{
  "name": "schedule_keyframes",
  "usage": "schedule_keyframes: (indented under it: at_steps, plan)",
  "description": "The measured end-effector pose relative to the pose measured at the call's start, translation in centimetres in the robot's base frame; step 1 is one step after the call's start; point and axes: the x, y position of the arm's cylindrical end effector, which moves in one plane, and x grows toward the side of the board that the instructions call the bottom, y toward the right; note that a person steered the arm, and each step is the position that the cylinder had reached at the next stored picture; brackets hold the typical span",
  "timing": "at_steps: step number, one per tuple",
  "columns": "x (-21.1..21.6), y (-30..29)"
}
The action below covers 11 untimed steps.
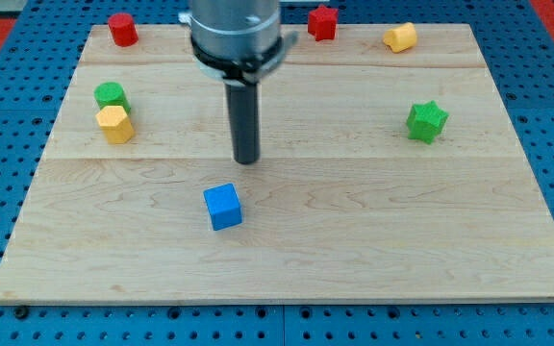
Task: Move the yellow hexagon towards the bottom left
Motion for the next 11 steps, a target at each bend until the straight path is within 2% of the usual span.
schedule_keyframes:
  at_steps: [1,2,3,4,7,8,10,11]
  plan:
    - [-4.3,-3.9]
    - [-5.4,-6.8]
    - [-7.2,-6.2]
    - [-8.4,-10.2]
    - [-8.1,-14.5]
    - [-8.1,-14.9]
    - [-5.6,-14.1]
    - [-5.9,-13.3]
